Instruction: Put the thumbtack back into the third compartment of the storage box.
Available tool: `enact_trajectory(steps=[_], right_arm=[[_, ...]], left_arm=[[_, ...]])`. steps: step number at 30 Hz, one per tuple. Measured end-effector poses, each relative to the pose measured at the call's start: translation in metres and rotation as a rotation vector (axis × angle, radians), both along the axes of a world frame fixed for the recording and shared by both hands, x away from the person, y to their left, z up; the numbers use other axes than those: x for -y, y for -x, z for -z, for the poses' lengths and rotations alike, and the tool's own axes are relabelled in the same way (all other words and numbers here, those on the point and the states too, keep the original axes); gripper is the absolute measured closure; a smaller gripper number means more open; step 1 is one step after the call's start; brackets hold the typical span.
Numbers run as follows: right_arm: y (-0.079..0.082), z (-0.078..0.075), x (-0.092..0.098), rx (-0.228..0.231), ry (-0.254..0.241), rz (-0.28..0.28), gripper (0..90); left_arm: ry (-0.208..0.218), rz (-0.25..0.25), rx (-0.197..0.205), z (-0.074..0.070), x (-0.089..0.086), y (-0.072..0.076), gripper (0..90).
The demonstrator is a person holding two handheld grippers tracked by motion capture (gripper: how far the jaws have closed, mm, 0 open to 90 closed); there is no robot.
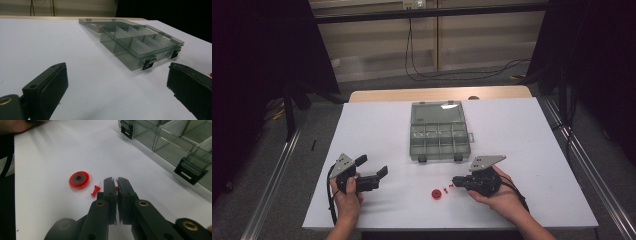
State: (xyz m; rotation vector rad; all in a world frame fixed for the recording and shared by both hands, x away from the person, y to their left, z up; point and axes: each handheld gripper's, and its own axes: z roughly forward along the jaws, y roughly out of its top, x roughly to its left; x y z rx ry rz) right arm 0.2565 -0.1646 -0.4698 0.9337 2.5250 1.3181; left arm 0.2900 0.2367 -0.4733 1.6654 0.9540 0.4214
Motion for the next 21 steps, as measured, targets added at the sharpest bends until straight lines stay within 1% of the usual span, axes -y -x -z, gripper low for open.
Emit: enact_trajectory(steps=[2,4,6,7,11,14,16,17,21], right_arm=[[0.000,-0.001,0.000,-0.001,0.004,0.001,87.1],[-0.001,-0.001,0.000,0.004,0.003,0.006,87.1],[-0.002,-0.002,0.000,-0.001,0.001,0.013,87.1],[-0.003,-0.002,-0.001,-0.002,0.000,0.014,87.2],[-0.003,-0.005,-0.001,0.002,0.008,0.021,87.1],[-0.006,-0.008,-0.001,0.001,0.006,0.032,87.1],[-0.007,-0.009,-0.001,-0.004,0.001,0.042,87.1],[-0.008,-0.009,-0.001,0.000,0.005,0.040,87.1],[-0.011,-0.011,-0.001,0.002,0.011,0.047,87.1]], left_arm=[[0.003,-0.012,0.001,0.000,0.000,0.000,3.3],[0.001,-0.007,0.004,0.000,0.000,0.000,3.3],[-0.006,-0.010,0.003,0.000,0.000,0.001,3.4],[-0.002,-0.013,0.005,0.000,0.001,0.001,3.3],[-0.014,-0.004,0.008,0.000,0.001,0.001,3.2],[-0.002,-0.015,0.008,0.000,0.001,0.001,3.4],[-0.004,-0.010,0.008,0.000,0.000,0.000,3.3],[0.002,-0.012,0.007,0.000,0.000,0.000,3.3],[0.003,-0.009,0.005,0.000,0.000,0.000,3.3]])
